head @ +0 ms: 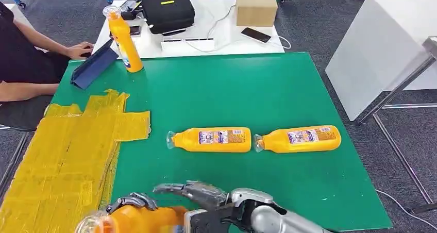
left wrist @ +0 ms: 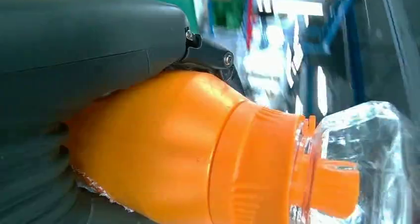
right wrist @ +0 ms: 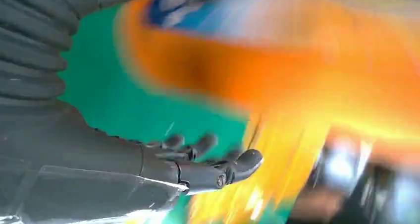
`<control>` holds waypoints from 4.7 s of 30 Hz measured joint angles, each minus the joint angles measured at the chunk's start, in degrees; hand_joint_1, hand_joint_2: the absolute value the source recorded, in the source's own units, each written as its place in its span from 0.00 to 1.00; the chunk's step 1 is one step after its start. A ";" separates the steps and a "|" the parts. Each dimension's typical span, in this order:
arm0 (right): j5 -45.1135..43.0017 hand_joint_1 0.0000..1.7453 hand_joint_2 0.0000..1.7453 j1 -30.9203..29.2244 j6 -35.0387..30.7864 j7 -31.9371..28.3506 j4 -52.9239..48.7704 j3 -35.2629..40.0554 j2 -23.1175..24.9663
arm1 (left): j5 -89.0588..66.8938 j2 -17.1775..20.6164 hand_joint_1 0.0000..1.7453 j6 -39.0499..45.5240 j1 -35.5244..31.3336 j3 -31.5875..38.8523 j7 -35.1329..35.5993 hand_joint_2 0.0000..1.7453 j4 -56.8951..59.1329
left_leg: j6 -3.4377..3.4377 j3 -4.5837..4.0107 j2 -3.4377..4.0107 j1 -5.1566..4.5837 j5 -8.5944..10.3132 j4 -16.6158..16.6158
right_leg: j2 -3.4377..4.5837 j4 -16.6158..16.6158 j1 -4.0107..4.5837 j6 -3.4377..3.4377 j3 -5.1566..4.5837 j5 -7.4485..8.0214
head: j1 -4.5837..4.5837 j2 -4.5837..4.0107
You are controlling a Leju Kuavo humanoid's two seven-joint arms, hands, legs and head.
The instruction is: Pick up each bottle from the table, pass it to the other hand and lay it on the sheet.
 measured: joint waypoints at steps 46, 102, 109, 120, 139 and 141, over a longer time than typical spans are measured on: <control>22.26 0.00 1.00 -0.87 -2.26 13.18 2.81 -23.99 -1.45 | -84.16 -3.04 1.00 24.19 -12.91 27.83 25.18 1.00 28.65 | -0.05 -0.18 0.01 0.01 0.12 0.01 | -0.02 0.04 0.01 0.02 -0.12 0.04 | 0.00 0.00; 39.48 1.00 1.00 -23.99 -2.22 17.05 61.41 -10.92 14.12 | -7.60 -5.25 0.00 -21.75 -11.54 30.36 7.26 0.00 7.97 | -0.12 0.64 -0.49 0.02 0.14 -0.02 | -0.48 0.02 0.01 -0.11 0.15 -0.09 | 0.00 0.00; 35.26 1.00 1.00 -19.52 -7.88 16.46 52.42 -17.20 14.22 | -2.18 -8.42 0.00 -18.80 -8.56 32.17 9.80 1.00 4.04 | -0.07 0.26 -0.48 0.00 0.40 0.04 | -0.48 0.08 0.00 0.03 0.44 0.14 | 0.02 0.00; 27.16 1.00 1.00 -7.80 -19.29 8.57 16.73 -22.31 14.33 | 6.89 -15.41 0.00 -14.69 -0.65 35.04 16.03 1.00 -2.69 | -0.12 -0.44 -0.33 0.05 0.34 0.01 | -0.46 0.09 0.03 -0.12 -0.38 0.15 | -0.02 0.00; 20.62 1.00 1.00 -5.10 -14.72 7.02 4.36 -10.85 14.29 | 21.12 -19.50 0.00 -14.85 4.22 33.44 22.39 1.00 -3.68 | -0.11 -0.48 -0.28 0.04 0.34 0.00 | -0.43 0.08 0.02 -0.12 -0.40 0.16 | 0.00 0.00; 19.92 1.00 1.00 -5.54 -12.77 7.71 4.63 -9.56 14.29 | 21.69 -19.30 0.00 -14.76 4.23 32.06 22.12 1.00 -3.72 | -0.11 -0.48 -0.28 0.04 0.34 0.00 | -0.43 0.08 0.02 -0.12 -0.39 0.16 | 0.00 0.00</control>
